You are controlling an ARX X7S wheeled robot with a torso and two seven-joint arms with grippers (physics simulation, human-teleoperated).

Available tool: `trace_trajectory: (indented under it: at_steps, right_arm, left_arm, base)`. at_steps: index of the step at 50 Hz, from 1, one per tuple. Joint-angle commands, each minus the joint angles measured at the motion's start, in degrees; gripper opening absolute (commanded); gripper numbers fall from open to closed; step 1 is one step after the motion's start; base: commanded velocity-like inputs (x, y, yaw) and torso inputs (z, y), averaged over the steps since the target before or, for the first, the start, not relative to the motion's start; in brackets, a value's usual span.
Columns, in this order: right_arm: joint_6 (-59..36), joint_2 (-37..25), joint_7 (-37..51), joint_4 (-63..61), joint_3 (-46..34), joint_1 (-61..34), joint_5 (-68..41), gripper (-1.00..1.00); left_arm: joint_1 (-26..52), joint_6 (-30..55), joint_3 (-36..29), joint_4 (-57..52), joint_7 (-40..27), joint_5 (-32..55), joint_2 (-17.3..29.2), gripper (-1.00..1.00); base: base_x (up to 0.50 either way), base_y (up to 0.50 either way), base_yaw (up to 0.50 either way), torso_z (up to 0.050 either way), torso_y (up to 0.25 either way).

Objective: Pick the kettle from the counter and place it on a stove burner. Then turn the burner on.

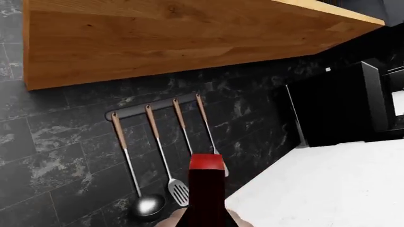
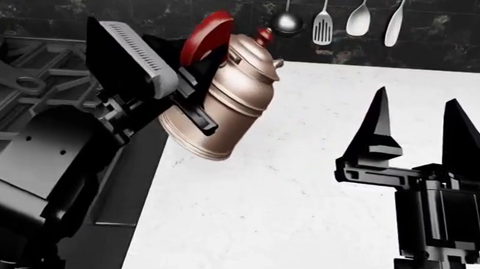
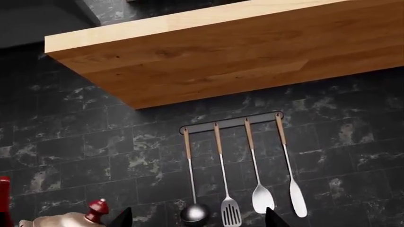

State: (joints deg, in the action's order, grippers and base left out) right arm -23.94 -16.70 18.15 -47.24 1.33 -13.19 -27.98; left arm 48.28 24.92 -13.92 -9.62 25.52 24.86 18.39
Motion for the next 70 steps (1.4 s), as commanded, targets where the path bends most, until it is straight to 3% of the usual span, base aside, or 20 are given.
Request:
trace_trajectory:
  at_steps: [1,17,54,70]
  right_arm:
    - [0.3,-0.4,0.6,0.1,0.0,0.0,-0.9,1.0]
    - [-4.1,-1.8,4.1,-0.8,-1.5,-1.6,-0.3,1.0]
    - [-2.8,-3.4,5.4,-1.4,-3.1,-1.2,0.8,1.0]
    - [-0.2,-3.3,4.4,-0.6,-2.9,-0.7,-0.5,1.0]
  left_arm:
    - [2.1,-1.8,3.2,-0.5,-4.8,0.0,-1.5,-1.0]
    - [3.9,-3.4,6.2,0.0,-11.9,-2.9,-2.6,-1.0]
    - [4.5,-3.4,4.1,1.4,-12.6,-3.6,-1.8,-1.0]
    - [8.0,-5.8,2.4,7.3,-12.1,-4.4,-4.4,-1.0]
  base:
    - [0.0,0.0,0.0,0.0,0.0]
    - [-0.02,0.15,0.0,0.0,0.001]
    - [0.02,0.5,0.0,0.0,0.001]
    - [0.0,0.0,0.0,0.0,0.001]
